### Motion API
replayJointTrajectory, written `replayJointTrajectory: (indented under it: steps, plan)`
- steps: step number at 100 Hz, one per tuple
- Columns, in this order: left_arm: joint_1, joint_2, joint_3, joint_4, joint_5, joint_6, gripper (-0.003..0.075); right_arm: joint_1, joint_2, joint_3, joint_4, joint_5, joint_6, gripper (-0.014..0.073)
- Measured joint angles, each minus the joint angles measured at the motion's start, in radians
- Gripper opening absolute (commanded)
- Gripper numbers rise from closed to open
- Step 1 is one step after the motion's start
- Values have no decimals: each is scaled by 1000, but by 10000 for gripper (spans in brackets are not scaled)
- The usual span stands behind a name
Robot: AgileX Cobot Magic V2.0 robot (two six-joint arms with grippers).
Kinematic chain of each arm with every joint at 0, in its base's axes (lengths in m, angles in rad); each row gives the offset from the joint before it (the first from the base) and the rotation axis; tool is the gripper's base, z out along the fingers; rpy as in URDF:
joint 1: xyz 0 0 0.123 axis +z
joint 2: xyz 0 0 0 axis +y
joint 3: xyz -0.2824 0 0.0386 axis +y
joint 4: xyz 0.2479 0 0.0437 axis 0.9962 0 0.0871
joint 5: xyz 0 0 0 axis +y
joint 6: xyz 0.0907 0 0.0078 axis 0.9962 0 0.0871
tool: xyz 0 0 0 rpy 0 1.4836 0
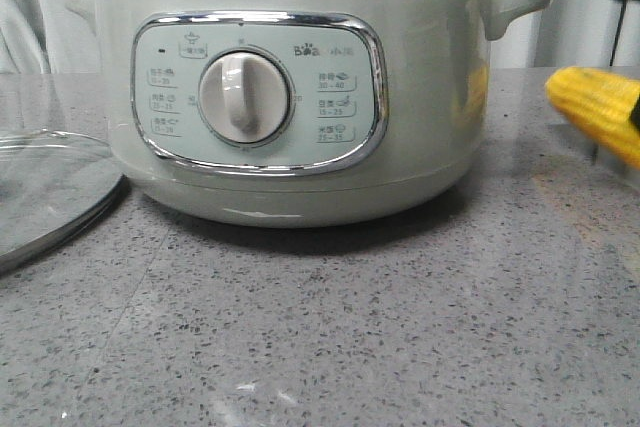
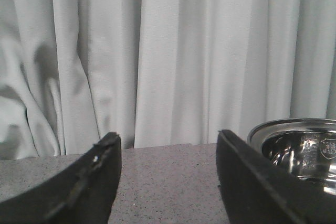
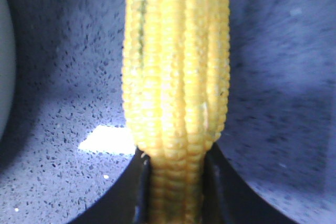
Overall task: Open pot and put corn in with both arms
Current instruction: 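Lift the corn cob and carry it over the open pot, then lower the corn into the pot and open the right gripper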
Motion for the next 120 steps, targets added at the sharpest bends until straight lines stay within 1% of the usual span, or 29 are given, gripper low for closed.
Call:
replayJointTrajectory:
  steps: [17, 37, 44, 55, 63, 74, 77, 81, 94, 99, 103, 120]
  plan:
    - [0, 0, 0, 0, 0, 0, 375, 8, -83, -39, -4, 10, 0, -62]
    - [0, 0, 0, 0, 0, 0, 375, 82, -132, -202, 8, 15, 0, -63]
    - [0, 0, 0, 0, 0, 0, 375, 135, -134, -269, 21, 15, 0, -63]
    - [0, 0, 0, 0, 0, 0, 375, 255, -130, -349, 45, 3, -4, -63]
    - [0, 0, 0, 0, 0, 0, 375, 352, -105, -384, 56, -13, -6, -62]
    - [0, 0, 0, 0, 0, 0, 375, 446, -44, -403, 62, -29, -8, -58]
    - [0, 0, 0, 0, 0, 0, 375, 468, -19, -403, 62, -31, -8, -46]
    - [0, 0, 0, 0, 0, 0, 375, 486, 7, -403, 62, -31, -8, -4]
    - [0, 0, 0, 0, 0, 0, 375, 512, 94, -403, 62, -31, -14, 199]
    - [0, 0, 0, 0, 0, 0, 375, 514, 116, -403, 62, -33, -16, 248]
    - [0, 0, 0, 0, 0, 0, 375, 514, 128, -403, 62, -33, -16, 262]
    - [0, 0, 0, 0, 0, 0, 375, 514, 148, -403, 62, -41, -16, 260]
